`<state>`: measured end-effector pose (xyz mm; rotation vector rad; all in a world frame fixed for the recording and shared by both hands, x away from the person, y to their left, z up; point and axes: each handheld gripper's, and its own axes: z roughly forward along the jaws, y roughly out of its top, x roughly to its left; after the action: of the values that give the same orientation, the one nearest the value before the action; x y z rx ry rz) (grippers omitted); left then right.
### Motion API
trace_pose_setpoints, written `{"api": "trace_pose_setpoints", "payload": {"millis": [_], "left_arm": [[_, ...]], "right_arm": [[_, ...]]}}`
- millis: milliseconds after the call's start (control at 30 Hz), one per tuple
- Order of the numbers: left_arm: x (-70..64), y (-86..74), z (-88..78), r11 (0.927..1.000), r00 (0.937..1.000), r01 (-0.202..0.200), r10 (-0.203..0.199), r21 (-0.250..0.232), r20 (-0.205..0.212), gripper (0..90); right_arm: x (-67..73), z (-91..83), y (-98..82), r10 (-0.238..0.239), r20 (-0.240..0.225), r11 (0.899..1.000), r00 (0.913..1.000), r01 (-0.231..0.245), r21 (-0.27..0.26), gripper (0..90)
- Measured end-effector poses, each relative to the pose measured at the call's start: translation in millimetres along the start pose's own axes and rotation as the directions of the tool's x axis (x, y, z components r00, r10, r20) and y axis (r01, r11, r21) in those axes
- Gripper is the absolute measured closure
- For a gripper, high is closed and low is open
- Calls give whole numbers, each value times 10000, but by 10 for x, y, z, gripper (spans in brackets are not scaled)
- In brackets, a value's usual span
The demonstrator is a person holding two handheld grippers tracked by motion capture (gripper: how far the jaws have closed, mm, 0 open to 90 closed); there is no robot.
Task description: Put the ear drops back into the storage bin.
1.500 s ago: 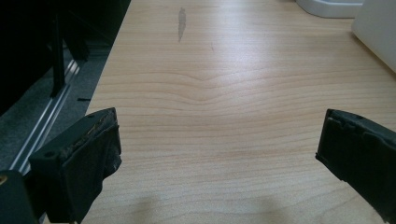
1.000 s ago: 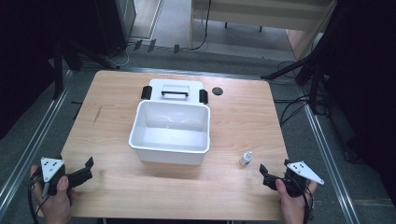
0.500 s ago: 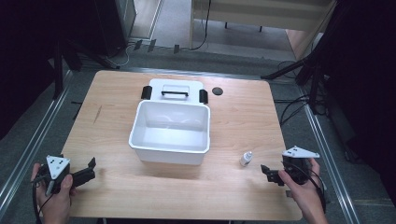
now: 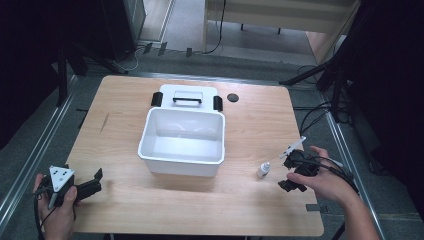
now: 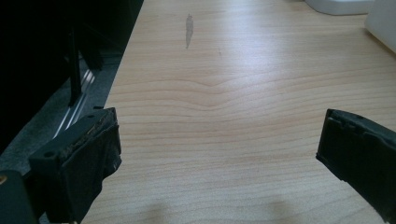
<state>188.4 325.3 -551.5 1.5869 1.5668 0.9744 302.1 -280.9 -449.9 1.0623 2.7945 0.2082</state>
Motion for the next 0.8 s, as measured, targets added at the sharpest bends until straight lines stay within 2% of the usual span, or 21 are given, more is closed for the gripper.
{"api": "trace_pose_setpoints", "payload": {"millis": [100, 167, 200, 267, 300, 367, 433, 500, 600, 633, 667, 700, 733, 767, 800], "left_arm": [[27, 0, -1, 9999, 9999, 119, -119, 49, 50, 0], [33, -1, 1, 9998, 9998, 186, -186, 24, 29, 0], [39, -1, 2, 9998, 9998, 205, -205, 22, 29, 0], [38, -1, 3, 9999, 9999, 159, -159, 33, -4, 0], [32, 1, 6, 10000, 10000, 47, -46, 78, -64, 0], [28, 3, 7, 9999, 10000, 8, -7, 126, -74, 0], [26, 4, 7, 9999, 10000, -16, 17, 147, -80, 0], [22, 4, 9, 9999, 9999, -61, 62, 138, -87, 0], [21, 4, 10, 9999, 9999, -74, 76, 138, -98, 0], [22, 4, 9, 9999, 9999, -70, 71, 143, -91, 0], [24, 5, 10, 9999, 10000, -39, 40, 155, -91, 0], [24, 5, 10, 9999, 10000, -39, 40, 155, -91, 0], [26, 4, 12, 9999, 10000, -7, 8, 147, -86, 0], [26, 4, 12, 9999, 10000, -7, 8, 147, -86, 0], [26, 4, 12, 9999, 10000, 2, -1, 146, -74, 0]], "right_arm": [[-2, -35, 88, -271, -656, 9996, 9975, 276, 62, 201], [-6, -37, 118, -454, -709, 9989, 9964, 461, 82, 225], [1, -45, 180, -748, -820, 9968, 9938, 769, 221, 251], [10, -47, 210, -839, -918, 9957, 9922, 871, 315, 252], [24, -49, 266, -1055, -1156, 9932, 9877, 1104, 361, 260], [44, -64, 320, -1260, -1283, 9904, 9837, 1322, 408, 262], [56, -70, 347, -1330, -1288, 9896, 9827, 1389, 382, 255], [91, -96, 425, -1762, -1150, 9824, 9776, 1821, 424, 230], [107, -110, 481, -1776, -1161, 9818, 9772, 1839, 465, 248], [118, -112, 507, -1901, -1014, 9794, 9765, 1958, 493, 262], [132, -112, 557, -2063, -808, 9756, 9752, 2113, 591, 315], [132, -112, 557, -2063, -808, 9756, 9752, 2113, 591, 315], [142, -112, 601, -2143, -680, 9743, 9744, 2182, 567, 386], [142, -112, 601, -2143, -680, 9743, 9744, 2182, 567, 386], [150, -108, 642, -2192, -679, 9732, 9733, 2231, 553, 457]]}}
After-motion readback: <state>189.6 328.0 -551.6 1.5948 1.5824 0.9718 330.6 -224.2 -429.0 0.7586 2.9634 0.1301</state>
